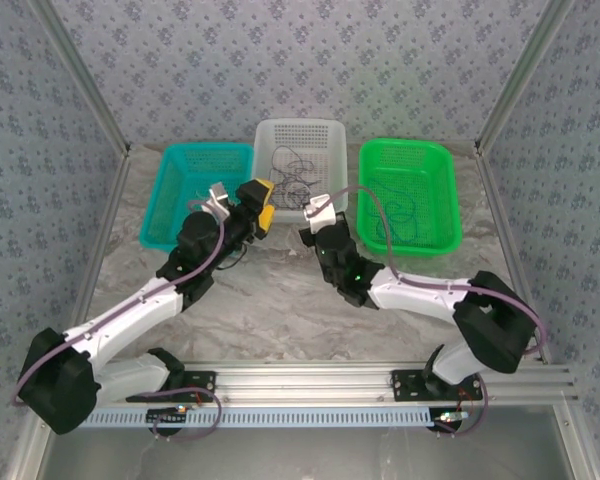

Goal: Untangle the cables

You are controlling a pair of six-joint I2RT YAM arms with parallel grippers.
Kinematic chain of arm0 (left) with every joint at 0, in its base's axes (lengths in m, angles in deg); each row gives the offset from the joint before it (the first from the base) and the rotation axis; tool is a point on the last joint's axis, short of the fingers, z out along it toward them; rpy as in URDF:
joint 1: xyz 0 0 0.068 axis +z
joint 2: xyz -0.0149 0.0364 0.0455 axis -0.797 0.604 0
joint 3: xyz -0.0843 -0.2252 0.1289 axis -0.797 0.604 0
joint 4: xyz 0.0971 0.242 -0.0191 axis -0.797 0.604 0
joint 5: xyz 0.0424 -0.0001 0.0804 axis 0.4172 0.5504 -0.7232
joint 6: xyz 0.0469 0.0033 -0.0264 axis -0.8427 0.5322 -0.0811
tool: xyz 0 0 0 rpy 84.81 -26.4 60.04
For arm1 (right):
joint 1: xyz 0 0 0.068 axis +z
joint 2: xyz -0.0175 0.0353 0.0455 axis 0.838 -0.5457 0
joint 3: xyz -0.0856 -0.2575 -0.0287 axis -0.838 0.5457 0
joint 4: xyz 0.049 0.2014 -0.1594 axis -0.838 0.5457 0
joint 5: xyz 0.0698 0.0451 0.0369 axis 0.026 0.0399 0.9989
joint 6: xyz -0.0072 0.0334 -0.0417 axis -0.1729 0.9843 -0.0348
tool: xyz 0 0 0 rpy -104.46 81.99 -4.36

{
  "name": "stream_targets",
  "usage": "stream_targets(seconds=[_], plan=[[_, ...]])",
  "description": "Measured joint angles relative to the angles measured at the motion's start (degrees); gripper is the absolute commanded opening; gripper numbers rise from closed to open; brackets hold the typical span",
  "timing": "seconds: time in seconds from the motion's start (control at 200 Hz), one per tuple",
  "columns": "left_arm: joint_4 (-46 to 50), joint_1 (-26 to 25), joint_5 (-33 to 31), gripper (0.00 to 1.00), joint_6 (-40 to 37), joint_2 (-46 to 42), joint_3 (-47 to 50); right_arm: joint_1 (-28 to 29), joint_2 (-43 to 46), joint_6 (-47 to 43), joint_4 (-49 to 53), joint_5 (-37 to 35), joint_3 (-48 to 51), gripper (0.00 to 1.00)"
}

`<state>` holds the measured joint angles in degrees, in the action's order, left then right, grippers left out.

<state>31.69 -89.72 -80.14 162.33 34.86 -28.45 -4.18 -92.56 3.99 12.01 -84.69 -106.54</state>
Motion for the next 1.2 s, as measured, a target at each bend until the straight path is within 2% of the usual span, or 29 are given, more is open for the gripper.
stream_targets(seconds=[0.23, 0.625, 0.969, 1.199], plan=[[-0.31, -1.07, 0.46, 0.83, 2.16, 3.23, 0.0, 0.33, -1.92, -0.17, -2.89, -0.13, -4.0, 0.0], [-3.8, -1.01, 0.68, 0.82, 3.02, 7.74, -1.18, 3.52, -1.86, 1.36, -2.75, -0.52, -3.93, 0.0], [-5.77, -0.96, 0.42, 0.82, 5.11, 8.35, -2.71, 3.72, -3.69, 0.85, -3.28, -2.1, -3.91, 0.0], [-6.1, 1.2, 0.24, 0.75, 5.88, 8.41, -2.71, 5.25, -4.35, -0.28, -4.72, -2.05, -3.02, 0.0]])
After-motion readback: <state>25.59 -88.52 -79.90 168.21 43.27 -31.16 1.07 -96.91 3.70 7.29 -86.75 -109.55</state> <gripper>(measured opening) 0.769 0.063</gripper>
